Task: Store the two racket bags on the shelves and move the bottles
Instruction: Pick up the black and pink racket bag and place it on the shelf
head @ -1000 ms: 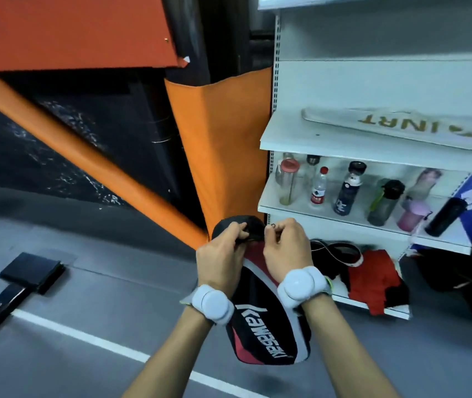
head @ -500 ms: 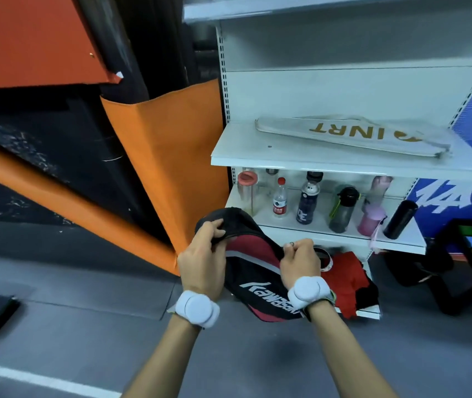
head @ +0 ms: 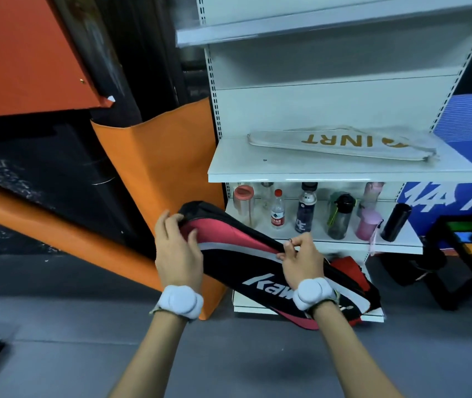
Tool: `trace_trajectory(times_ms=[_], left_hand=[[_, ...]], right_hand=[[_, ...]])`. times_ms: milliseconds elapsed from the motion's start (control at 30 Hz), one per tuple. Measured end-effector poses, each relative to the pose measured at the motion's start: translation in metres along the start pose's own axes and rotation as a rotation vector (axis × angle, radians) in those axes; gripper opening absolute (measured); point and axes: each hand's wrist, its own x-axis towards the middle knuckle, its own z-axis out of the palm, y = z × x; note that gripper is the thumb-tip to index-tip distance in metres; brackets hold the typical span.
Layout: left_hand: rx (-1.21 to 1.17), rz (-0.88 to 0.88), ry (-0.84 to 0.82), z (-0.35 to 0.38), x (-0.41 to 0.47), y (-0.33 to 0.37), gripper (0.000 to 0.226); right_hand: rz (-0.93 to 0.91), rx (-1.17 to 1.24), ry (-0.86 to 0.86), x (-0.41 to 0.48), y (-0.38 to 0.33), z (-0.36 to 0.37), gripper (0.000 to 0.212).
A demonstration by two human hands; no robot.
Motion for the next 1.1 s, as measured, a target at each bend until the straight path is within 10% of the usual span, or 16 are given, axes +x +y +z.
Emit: trace_trajectory(times_ms=[167, 367, 1100], left_hand=[[0.423, 0.609, -0.367, 0.022, -0.001, 0.023, 0.068], [0.476, 0.840, -0.297, 0.037, 0.001, 0.035, 0.017], [0.464, 0.450, -0.090, 0.009, 0.036, -0.024, 0.015]], right_hand=[[-0.206, -0.060, -0.004, -0.012, -0.025, 0.008, 0.014], [-0.238, -0.005, 0.095, -0.021, -0.040, 0.008, 0.013], [0.041, -0.064, 0.216, 0.006, 0.017, -0.041, 0.017]])
